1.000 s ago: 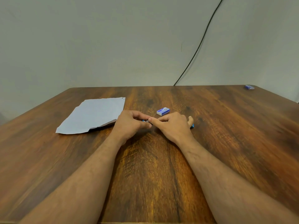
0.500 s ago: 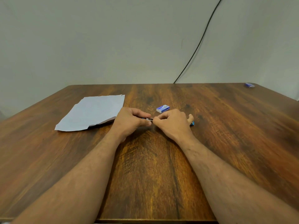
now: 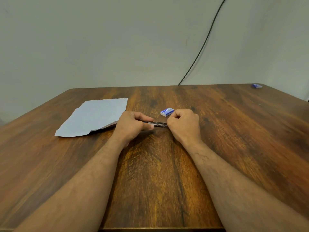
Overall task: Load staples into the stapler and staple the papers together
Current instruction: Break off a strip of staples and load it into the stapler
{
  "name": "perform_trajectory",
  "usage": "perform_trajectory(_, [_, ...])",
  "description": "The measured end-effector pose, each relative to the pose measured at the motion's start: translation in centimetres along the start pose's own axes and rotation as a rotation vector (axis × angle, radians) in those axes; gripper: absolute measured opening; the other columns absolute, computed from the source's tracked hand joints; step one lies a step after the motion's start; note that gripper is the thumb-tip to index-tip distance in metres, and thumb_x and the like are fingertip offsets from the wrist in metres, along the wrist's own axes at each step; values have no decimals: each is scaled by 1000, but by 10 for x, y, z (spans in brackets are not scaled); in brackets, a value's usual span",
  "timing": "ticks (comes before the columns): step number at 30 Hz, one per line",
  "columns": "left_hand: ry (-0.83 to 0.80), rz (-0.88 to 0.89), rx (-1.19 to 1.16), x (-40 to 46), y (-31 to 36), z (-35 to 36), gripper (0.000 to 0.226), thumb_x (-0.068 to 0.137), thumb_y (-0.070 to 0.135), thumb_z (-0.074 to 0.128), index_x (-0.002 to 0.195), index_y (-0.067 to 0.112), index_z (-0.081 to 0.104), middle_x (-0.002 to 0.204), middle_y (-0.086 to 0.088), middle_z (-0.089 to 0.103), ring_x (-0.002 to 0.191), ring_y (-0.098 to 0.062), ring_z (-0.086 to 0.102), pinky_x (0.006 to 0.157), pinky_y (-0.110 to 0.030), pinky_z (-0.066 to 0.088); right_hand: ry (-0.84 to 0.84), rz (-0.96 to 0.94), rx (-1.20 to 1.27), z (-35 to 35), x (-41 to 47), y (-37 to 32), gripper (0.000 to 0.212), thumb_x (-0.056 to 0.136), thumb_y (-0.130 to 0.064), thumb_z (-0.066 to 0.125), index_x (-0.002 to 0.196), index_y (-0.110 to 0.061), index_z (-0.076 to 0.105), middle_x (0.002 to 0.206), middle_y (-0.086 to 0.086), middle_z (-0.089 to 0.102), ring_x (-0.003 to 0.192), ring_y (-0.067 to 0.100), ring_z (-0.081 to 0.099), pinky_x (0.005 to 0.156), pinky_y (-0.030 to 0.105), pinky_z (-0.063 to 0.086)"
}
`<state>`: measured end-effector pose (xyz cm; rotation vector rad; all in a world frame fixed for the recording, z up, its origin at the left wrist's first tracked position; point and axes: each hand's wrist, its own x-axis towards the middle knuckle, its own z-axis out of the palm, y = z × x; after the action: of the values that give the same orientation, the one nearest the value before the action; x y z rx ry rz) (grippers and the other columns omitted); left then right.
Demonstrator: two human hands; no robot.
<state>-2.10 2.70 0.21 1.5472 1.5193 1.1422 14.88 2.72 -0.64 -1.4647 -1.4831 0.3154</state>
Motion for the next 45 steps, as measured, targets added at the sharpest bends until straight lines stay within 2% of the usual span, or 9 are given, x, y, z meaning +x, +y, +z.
perform_trajectory(4, [0, -11, -1, 0, 0, 0, 15, 80, 7, 81, 90, 17, 81, 103, 0, 73, 102, -13, 59, 77, -27, 44, 18, 9, -29, -1, -1, -2, 22, 80, -11, 56, 74, -10, 77, 80, 7, 75, 84, 27, 66, 80, 36, 52])
perform_trajectory(8, [11, 10, -22, -1, 2, 0, 17, 79, 5, 81, 91, 17, 80, 101, -1, 73, 98, -12, 60, 73, -26, 43, -59, -82, -10, -3, -5, -4, 34, 79, 3, 55, 91, -17, 81, 97, 2, 76, 97, 18, 66, 88, 23, 46])
perform_trajectory(11, [10, 4, -52, -2, 2, 0, 18, 79, 4, 81, 93, 15, 80, 100, -1, 74, 95, -12, 62, 71, -25, 44, -173, -238, 7, -3, -4, -1, 46, 78, 4, 56, 101, -28, 81, 101, -4, 68, 102, 16, 59, 96, 35, 49])
perform_trajectory(15, [1, 10, -64, -3, 2, -2, 17, 79, 4, 80, 90, 17, 80, 99, -1, 75, 96, -12, 64, 72, -24, 45, -297, -299, 53, -3, -7, -2, 45, 73, -16, 52, 104, -30, 81, 102, -3, 66, 102, 15, 59, 93, 30, 48])
perform_trajectory(19, [-3, 18, -66, -1, 0, -3, 17, 78, 4, 81, 87, 18, 81, 98, -2, 75, 102, -16, 63, 80, -31, 49, -339, -341, 13, 3, -2, 4, 50, 79, 2, 56, 106, -32, 80, 101, -6, 68, 99, 10, 57, 91, 29, 48])
perform_trajectory(27, [-7, 50, -85, 0, -3, -4, 21, 77, 3, 81, 92, 17, 81, 100, -5, 75, 102, -22, 66, 85, -36, 54, -379, -353, -51, 3, -1, 5, 43, 90, -3, 59, 119, -32, 75, 103, -7, 59, 98, 7, 46, 80, 9, 31])
perform_trajectory(34, [-13, 40, -56, -4, 0, -4, 21, 78, 2, 80, 92, 18, 81, 100, -3, 75, 103, -18, 64, 90, -35, 52, -359, -367, -120, -2, -3, -1, 38, 88, -4, 60, 115, -25, 77, 107, -1, 68, 100, 13, 53, 94, 27, 42])
perform_trajectory(39, [4, 22, -64, -3, 1, -3, 20, 79, 3, 80, 91, 18, 80, 100, -3, 75, 101, -16, 64, 80, -28, 49, -360, -314, -92, -9, -5, -3, 34, 84, -4, 64, 112, -17, 78, 109, 5, 77, 108, 18, 65, 94, 12, 38])
perform_trajectory(45, [10, 12, -49, -2, 1, -2, 19, 80, 3, 79, 90, 19, 80, 101, -2, 74, 101, -13, 62, 73, -25, 44, -339, -256, -82, -8, -6, -5, 43, 74, -17, 53, 107, -18, 80, 107, 5, 78, 106, 18, 65, 102, 31, 47])
